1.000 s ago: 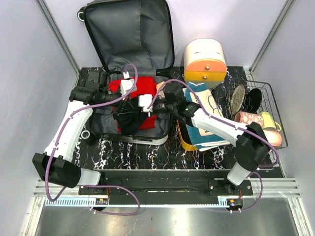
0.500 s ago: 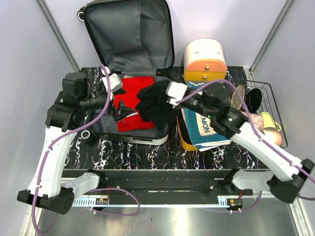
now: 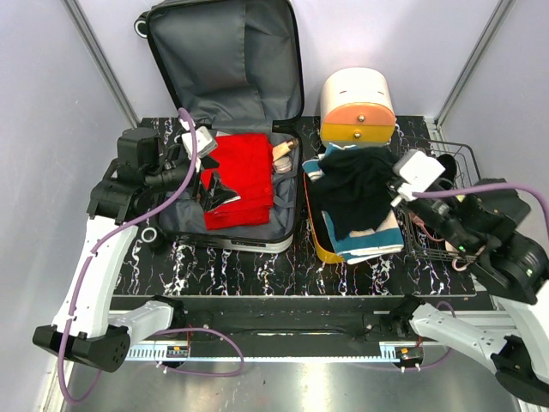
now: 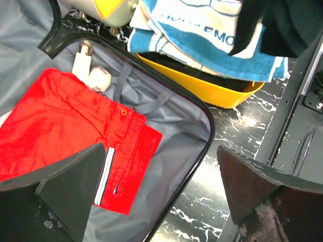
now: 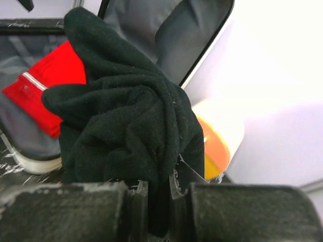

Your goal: Open, take out, and arrange the luggage

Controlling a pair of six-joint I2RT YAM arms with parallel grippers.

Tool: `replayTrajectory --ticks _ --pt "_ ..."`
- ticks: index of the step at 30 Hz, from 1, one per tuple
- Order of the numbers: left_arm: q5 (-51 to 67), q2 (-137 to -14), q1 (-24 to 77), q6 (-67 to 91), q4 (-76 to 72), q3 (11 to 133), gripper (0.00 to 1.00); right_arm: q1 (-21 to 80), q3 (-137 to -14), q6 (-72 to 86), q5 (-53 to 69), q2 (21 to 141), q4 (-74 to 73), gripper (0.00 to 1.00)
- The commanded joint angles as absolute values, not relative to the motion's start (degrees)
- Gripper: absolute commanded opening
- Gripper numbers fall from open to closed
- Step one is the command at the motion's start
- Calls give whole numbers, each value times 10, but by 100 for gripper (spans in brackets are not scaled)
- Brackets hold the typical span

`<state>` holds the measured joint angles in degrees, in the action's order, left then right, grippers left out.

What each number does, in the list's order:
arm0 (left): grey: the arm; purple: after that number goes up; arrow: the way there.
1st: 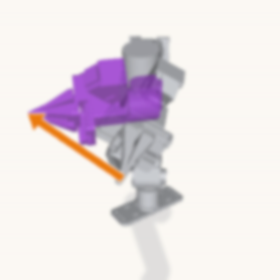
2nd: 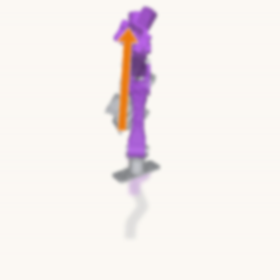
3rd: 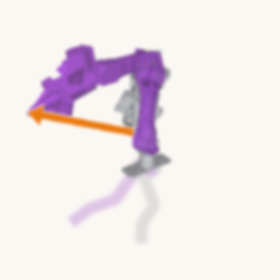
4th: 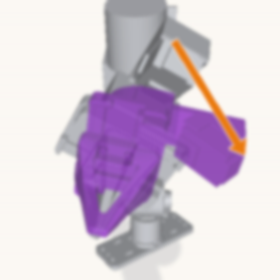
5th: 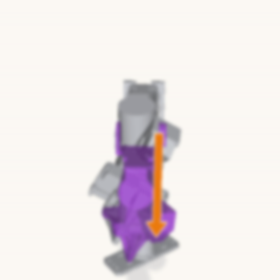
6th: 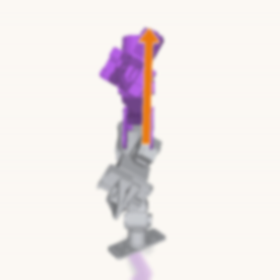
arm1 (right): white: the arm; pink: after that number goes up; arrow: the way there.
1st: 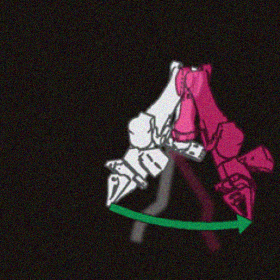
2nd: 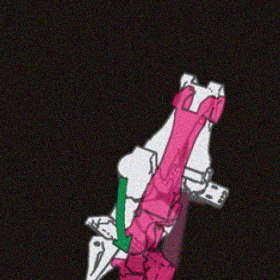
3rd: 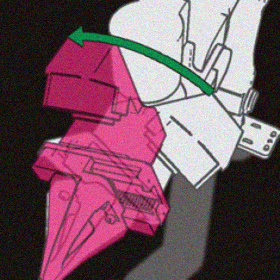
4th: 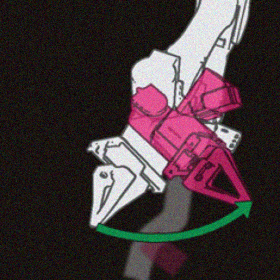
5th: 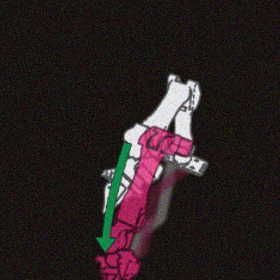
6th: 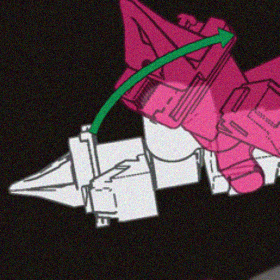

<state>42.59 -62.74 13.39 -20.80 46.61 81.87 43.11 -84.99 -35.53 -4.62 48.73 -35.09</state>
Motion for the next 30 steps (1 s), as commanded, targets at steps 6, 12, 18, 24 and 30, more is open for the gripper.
replayTrajectory --ticks 6,12,18,24,30 --pt "417 -620 131 -206 453 793 99 374 -781 -108 -52 473 -437 0" --pt "410 -623 131 -214 454 772 99 305 -745 -66 -91 604 -381 0" --pt "389 -628 132 -208 454 759 99 172 -794 -39 -27 751 -346 0" --pt "333 -656 131 -212 439 730 99 127 -826 -49 31 855 -341 9" --pt "293 -731 131 -284 419 728 98 117 -790 -16 97 879 -387 83"
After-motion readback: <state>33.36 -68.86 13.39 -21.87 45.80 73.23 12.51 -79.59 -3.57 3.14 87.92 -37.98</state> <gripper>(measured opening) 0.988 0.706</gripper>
